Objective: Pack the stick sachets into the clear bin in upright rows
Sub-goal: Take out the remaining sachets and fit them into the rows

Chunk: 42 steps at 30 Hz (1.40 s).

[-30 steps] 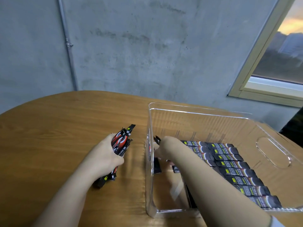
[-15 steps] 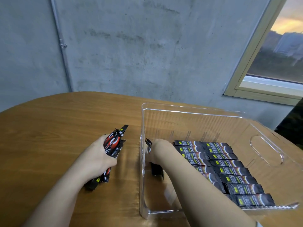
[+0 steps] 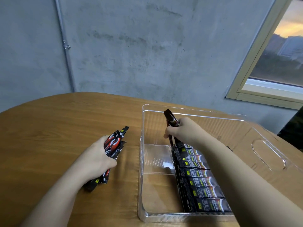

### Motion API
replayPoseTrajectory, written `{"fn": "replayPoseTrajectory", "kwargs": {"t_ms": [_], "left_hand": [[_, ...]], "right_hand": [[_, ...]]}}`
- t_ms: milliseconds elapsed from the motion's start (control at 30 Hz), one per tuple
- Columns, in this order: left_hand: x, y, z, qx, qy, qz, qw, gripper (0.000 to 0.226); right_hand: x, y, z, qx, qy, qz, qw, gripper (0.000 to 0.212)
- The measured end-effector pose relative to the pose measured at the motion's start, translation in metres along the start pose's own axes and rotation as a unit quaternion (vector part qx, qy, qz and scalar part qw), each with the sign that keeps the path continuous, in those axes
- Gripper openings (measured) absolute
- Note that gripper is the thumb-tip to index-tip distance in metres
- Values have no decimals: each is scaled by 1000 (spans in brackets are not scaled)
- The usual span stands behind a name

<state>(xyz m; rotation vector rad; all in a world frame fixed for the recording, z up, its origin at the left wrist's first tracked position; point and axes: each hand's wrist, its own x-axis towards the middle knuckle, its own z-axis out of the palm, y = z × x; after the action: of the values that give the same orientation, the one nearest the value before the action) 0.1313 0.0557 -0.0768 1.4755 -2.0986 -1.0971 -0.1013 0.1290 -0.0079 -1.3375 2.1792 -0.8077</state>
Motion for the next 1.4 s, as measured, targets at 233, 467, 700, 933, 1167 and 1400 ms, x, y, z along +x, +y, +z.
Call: {"fn": "replayPoseTrajectory", "kwargs": {"t_ms": [233,467,700,933,1167,1400], "left_hand": [[1,-2,1,0,6,-3,1000,48],[0,-2,1,4,7,-4,1000,51],[-1,0,1,10,6,-1,1000,50],[-2,1,1,10,7,0,1000,47],[-5,5,0,6,5,-6,1000,48],[-6,7,0,9,6,-9,1000,52]], "right_hand": [[8,7,19,-214,-37,-143,966,27],[19,17,36,-345,-28,-191,919,12],[18,17,31,-311,-62,-225,921,19],[7,6,28,-239,-88,-183,950,23],[5,12,39,-228,-73,-167,956,21],[-1,20,28,-206,-102,-139,963,24]]}}
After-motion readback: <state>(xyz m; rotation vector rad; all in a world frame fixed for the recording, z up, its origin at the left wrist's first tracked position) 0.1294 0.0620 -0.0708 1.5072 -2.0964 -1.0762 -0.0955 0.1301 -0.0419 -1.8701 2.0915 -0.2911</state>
